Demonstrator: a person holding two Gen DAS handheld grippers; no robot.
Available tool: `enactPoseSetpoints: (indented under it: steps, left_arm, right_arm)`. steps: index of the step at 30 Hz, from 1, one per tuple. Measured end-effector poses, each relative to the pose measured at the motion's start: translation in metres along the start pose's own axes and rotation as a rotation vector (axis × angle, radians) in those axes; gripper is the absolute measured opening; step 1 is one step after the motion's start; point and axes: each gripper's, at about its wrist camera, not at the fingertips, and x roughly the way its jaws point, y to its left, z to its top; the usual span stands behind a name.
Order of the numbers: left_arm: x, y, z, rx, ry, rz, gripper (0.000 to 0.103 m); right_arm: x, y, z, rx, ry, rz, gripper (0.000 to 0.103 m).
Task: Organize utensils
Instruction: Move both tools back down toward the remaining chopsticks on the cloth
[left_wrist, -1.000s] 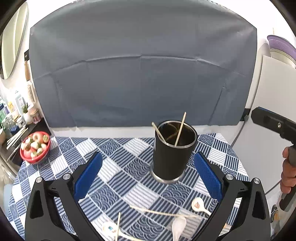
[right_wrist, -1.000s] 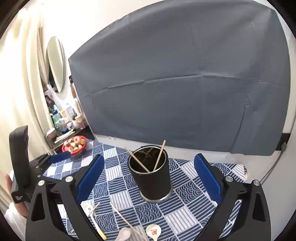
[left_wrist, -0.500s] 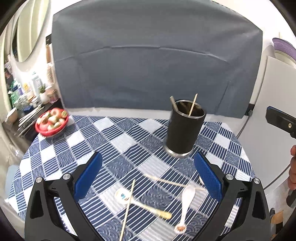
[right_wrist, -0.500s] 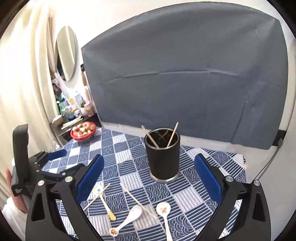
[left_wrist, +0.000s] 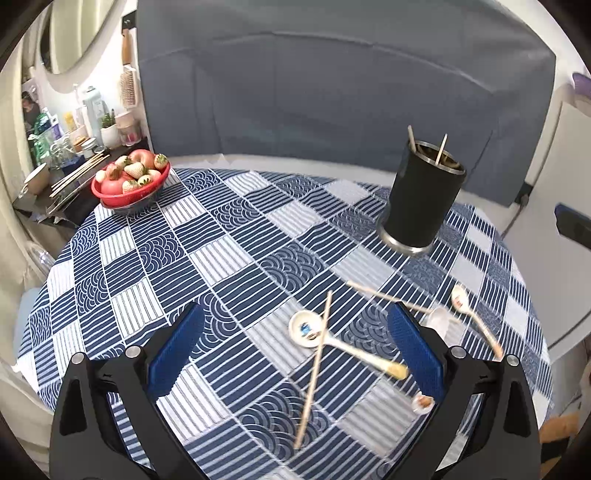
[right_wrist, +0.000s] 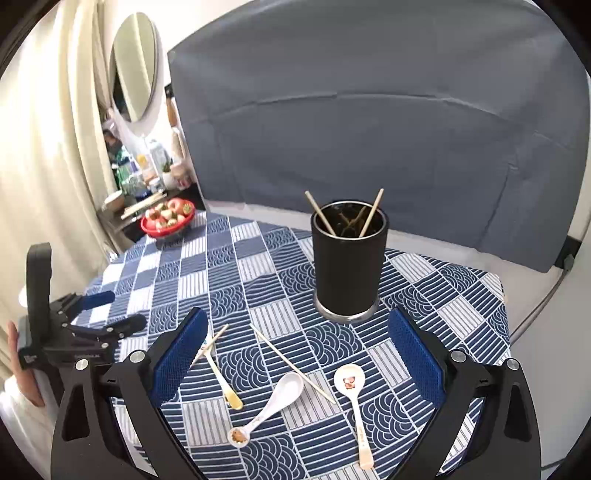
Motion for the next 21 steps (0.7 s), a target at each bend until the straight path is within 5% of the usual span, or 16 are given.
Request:
enactPoseSetpoints:
  steps: [11, 21]
  left_arm:
    - [0.051, 0.020, -0.017, 0.160, 0.181, -0.121, 0.097]
    - [0.092, 0.019, -0.042, 0.201, 0.322, -0.152, 0.097]
  right_arm:
    - [0.084, 0.029, -0.012, -0.035, 0.179, -0.032, 0.094]
    - [0.160, 0.047, -0.042, -0.130, 0.379, -0.012, 0.094]
